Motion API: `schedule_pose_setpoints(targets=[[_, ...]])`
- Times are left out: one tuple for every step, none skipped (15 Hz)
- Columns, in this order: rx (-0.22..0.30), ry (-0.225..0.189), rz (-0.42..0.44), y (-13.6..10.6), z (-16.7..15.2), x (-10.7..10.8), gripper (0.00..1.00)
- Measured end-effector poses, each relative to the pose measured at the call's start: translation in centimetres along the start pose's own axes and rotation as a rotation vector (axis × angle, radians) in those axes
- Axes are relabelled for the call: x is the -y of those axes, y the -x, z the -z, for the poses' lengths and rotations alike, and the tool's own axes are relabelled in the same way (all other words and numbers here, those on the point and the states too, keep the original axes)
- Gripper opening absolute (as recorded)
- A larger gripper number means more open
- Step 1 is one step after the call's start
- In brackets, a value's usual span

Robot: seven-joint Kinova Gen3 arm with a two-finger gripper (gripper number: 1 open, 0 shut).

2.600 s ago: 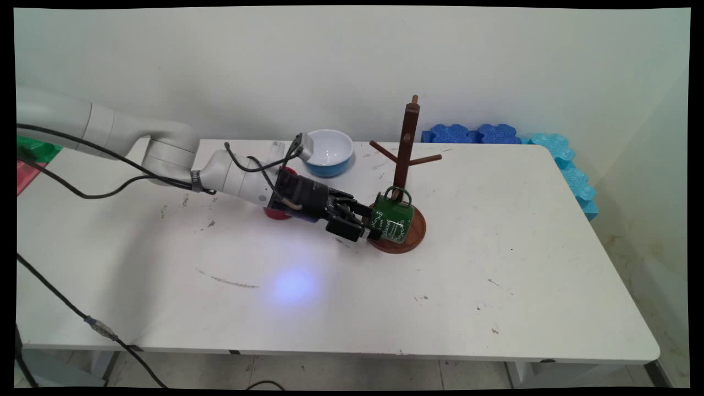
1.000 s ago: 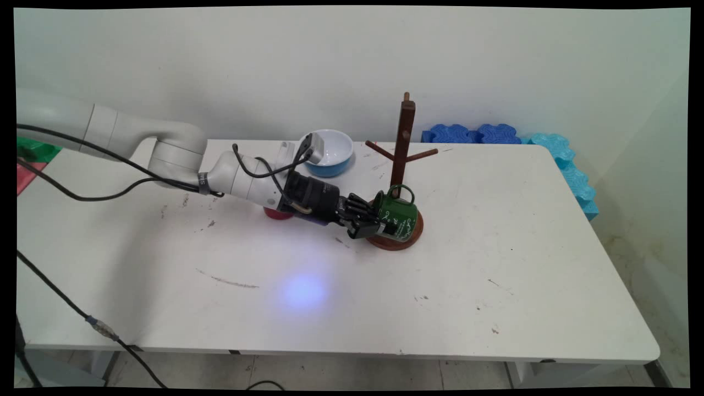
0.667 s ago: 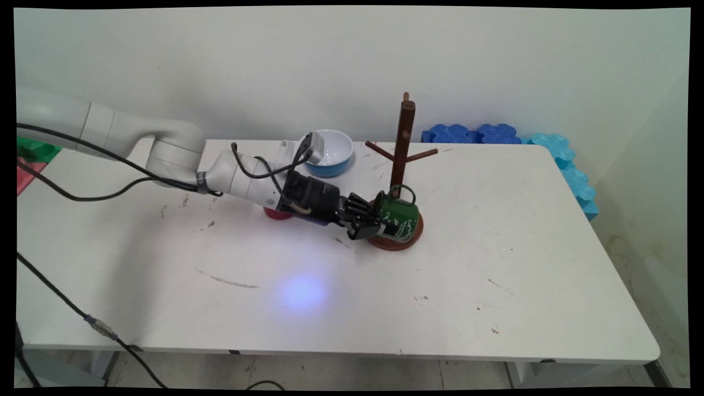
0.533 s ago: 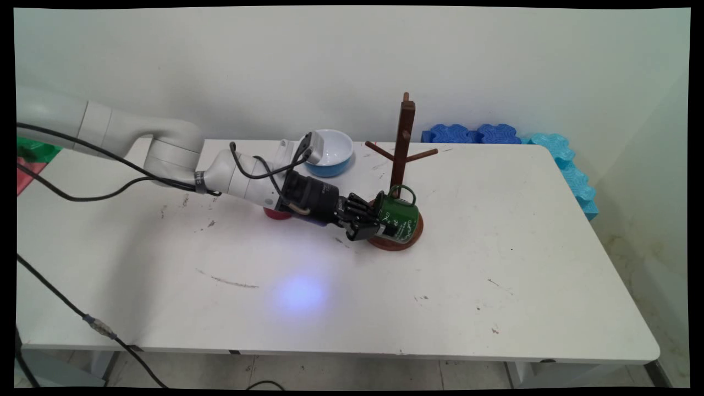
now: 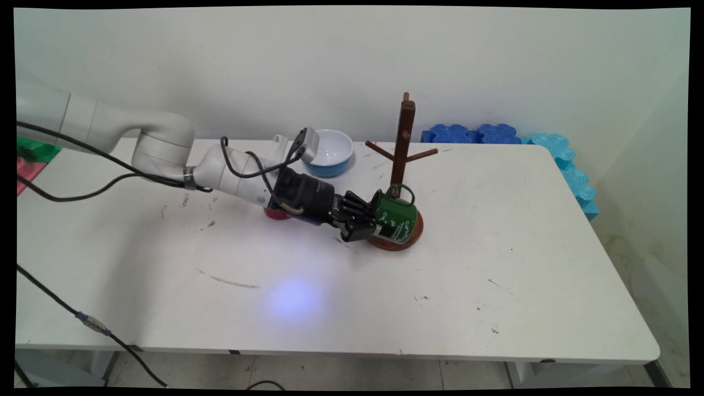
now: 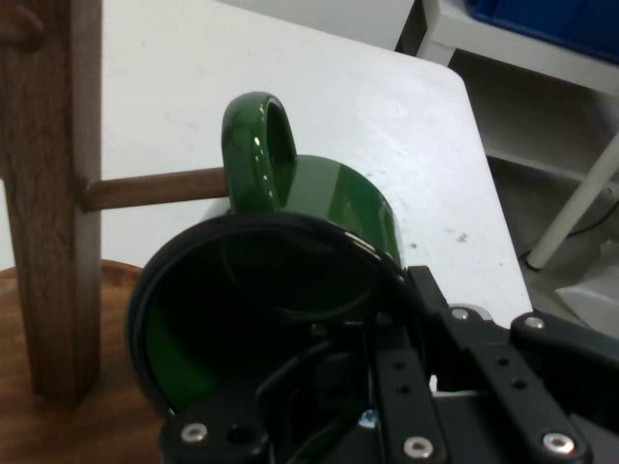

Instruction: Place the picked object on the table

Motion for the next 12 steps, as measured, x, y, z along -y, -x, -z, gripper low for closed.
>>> schedule_pose_setpoints(targets=[[0.003,0.001,-0.004,-0.1,0.2,-0.2,0.00],[0.005,0.002,-0.008,-0.3,0.4,-0.5,0.00],[0.007,0.003,-0.011,-0.4,0.6,-0.7,0.00],[0.009,0.004,-0.015,-0.6,0.9,-0.9,0.00],[0.012,0.005,-0.018,-0.8,1.1,-1.2,0.00],[0.014,0.005,-0.020,-0.9,1.4,-1.4,0.00],[0.017,0.007,-0.022,-1.1,1.6,-1.7,0.00],[0.020,0.008,-0.024,-1.2,1.9,-2.1,0.00],[0.023,0.010,-0.025,-1.3,2.1,-2.3,0.00],[0.027,0.011,-0.026,-1.4,2.4,-2.7,0.00],[0.032,0.012,-0.028,-1.5,2.7,-3.0,0.00],[0.036,0.013,-0.030,-1.6,3.0,-3.3,0.00]])
